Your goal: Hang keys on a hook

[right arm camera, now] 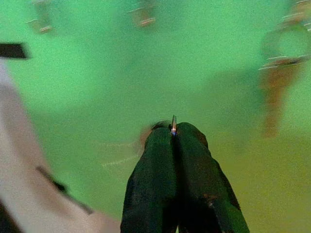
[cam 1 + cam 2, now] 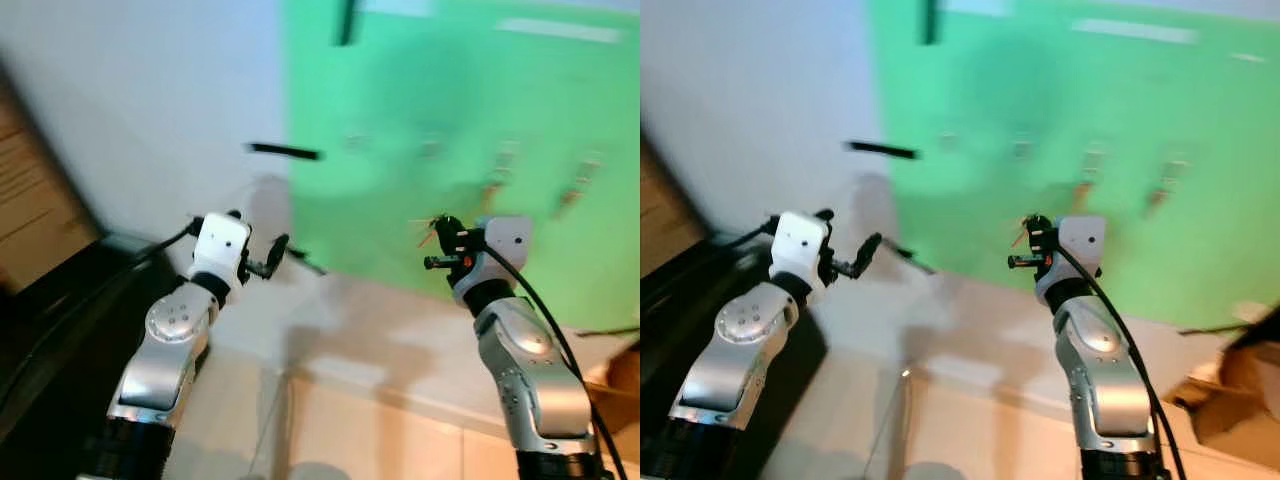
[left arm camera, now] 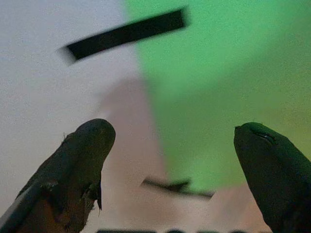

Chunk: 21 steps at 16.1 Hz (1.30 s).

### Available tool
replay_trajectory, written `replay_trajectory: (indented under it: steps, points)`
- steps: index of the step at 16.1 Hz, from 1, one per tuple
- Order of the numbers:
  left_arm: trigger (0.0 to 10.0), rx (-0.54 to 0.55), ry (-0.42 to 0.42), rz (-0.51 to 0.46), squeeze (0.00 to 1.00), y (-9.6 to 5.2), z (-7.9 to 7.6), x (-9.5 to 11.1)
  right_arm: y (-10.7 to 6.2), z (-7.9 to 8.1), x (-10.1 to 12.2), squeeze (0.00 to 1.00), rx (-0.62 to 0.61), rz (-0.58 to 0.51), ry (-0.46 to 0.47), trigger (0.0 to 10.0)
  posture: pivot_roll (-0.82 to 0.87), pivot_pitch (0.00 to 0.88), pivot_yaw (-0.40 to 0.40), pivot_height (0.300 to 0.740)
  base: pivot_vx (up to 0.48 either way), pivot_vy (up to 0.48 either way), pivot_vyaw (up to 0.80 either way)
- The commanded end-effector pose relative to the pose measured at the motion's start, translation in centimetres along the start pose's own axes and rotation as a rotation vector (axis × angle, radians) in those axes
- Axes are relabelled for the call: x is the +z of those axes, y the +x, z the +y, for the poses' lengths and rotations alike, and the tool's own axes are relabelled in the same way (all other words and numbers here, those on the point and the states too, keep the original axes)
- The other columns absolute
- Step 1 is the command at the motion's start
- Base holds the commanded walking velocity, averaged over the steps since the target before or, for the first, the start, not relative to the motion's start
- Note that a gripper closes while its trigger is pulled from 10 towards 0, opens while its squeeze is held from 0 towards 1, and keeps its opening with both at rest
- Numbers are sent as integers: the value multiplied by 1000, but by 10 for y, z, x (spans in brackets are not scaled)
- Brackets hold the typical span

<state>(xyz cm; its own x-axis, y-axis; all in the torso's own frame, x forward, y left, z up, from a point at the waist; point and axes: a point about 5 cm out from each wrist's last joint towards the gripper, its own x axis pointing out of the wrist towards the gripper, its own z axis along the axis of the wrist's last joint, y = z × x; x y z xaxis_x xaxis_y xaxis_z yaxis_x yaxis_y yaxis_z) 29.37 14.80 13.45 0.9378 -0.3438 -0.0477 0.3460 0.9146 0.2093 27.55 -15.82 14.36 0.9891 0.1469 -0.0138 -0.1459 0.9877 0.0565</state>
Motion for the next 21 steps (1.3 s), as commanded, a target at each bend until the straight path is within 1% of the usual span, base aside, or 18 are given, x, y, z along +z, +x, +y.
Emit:
replay_trajectory:
  steps: [1, 2, 7, 9, 13, 15, 17, 19, 21]
  points:
    - [10000, -26, -7, -6, 27, 1, -5, 1, -2, -1, 7, 0, 22, -37, -4, 10000, -77, 0, 16, 740, 281, 0, 0]
    - [10000, -30, -6, -8, 27, 1, -5, 1, -2, -1, 8, 0, 39, -44, 1, 10000, -77, 0, 15, 740, 244, 0, 0]
    - [10000, -32, 9, -13, 12, 1, -2, 3, -2, 5, 16, 0, 164, -87, 56, 10000, -67, 0, 12, 740, 0, 0, 0]
    - [10000, -64, 16, -22, 16, 2, -1, 6, 2, 9, 22, 0, 220, -100, 105, 10000, -67, 0, 13, 740, 0, 0, 0]
    - [10000, -205, 27, -42, 20, 2, -3, 14, 15, 14, 29, 0, 292, -93, 152, 10000, -55, 0, 4, 740, 0, 0, 0]
    - [10000, -246, 29, -46, 24, 1, -4, 15, 19, 15, 30, 0, 313, -78, 158, 10000, -55, 0, 4, 740, 0, 0, 0]
    - [10000, -294, 22, -55, 20, 0, -6, 18, 26, 17, 34, 0, 339, -67, 164, 10000, -56, 0, 6, 740, 0, 0, 0]
    - [10000, -348, 4, -70, 24, -2, -9, 21, 33, 16, 39, 0, 328, -83, 189, 10000, -54, 0, 6, 740, 0, 0, 0]
    - [10000, -374, -8, -76, 27, -3, -11, 23, 36, 16, 42, 0, 336, -84, 215, 10000, -54, 0, 6, 740, 0, 0, 0]
